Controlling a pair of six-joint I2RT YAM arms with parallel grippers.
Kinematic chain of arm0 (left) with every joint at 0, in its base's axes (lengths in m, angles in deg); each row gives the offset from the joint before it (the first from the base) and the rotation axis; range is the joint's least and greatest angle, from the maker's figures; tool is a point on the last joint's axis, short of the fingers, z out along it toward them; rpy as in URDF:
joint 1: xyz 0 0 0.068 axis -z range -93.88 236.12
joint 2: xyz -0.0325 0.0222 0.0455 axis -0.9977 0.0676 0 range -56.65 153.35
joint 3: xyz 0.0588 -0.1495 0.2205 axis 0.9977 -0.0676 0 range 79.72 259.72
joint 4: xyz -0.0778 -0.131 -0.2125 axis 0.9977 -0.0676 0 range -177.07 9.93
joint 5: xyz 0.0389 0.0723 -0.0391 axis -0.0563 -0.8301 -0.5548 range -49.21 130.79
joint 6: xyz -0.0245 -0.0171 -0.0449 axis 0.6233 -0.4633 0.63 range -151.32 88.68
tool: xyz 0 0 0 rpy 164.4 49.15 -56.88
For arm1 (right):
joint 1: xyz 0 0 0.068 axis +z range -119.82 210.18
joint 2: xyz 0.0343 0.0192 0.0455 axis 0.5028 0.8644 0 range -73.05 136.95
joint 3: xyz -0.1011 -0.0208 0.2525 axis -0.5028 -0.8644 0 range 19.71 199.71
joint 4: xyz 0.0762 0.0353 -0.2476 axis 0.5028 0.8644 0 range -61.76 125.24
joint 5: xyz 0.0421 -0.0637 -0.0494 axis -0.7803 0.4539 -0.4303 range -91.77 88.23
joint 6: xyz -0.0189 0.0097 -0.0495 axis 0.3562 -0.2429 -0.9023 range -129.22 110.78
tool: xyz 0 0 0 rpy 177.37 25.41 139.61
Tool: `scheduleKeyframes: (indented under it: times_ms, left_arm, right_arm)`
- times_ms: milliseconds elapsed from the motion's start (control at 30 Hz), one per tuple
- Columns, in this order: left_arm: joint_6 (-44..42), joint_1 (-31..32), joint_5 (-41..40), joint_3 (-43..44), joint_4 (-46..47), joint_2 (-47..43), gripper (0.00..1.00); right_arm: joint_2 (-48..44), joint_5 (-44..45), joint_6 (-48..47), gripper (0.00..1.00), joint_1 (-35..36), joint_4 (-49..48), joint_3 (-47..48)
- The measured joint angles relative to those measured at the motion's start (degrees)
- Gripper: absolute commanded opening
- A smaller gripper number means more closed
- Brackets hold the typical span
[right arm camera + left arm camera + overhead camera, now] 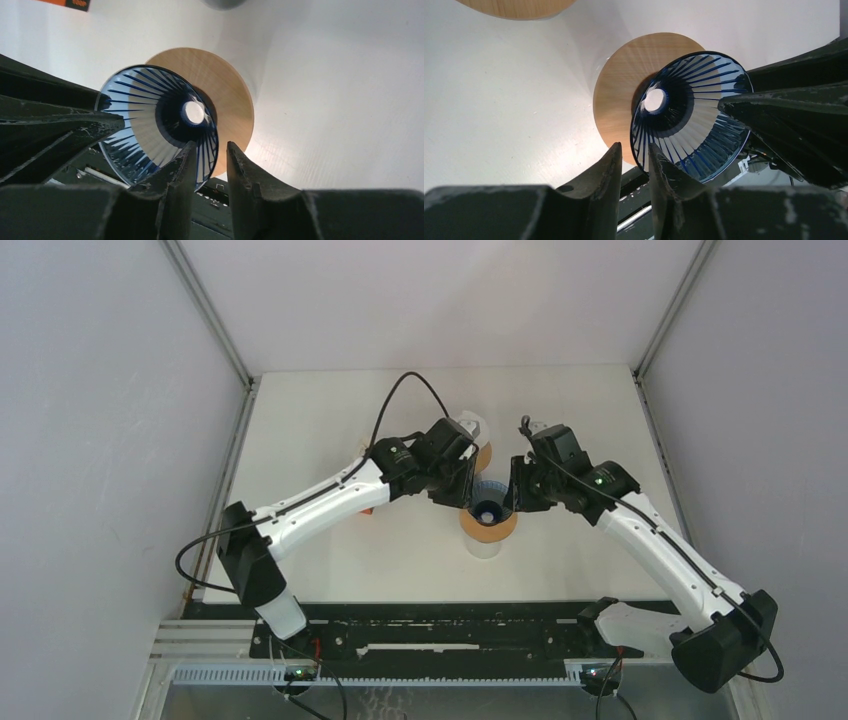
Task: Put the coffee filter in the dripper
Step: Press the coffee dripper onto the connecting ring.
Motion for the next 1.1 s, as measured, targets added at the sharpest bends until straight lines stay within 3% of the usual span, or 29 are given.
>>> scheduleKeyframes:
  times_ms: [233,500,833,1100]
  left_arm:
    - [0.96,0.57,0.39,-2.23,3.04,0.0,0.11]
    - [2.84,1.11,-1.11,-4.09,4.98,-0.85,0.0]
    - [3.08,1.73,-2.95,-7.37,8.57,-2.54,0.0]
    - [3.26,1.95,-3.67,-6.86,8.11,-2.62,0.09]
  right_arm:
    - [0.13,0.2,0.2,0.14,0.83,-1.75,-2.64]
    - [-0.35,2.25,1.84,0.05,2.34,-2.62,-3.32]
    - [-1.03,5.81,2.73,0.02,4.07,-5.51,-5.55]
    - [-2.86,6.21,3.37,0.17,4.28,-6.29,-6.34]
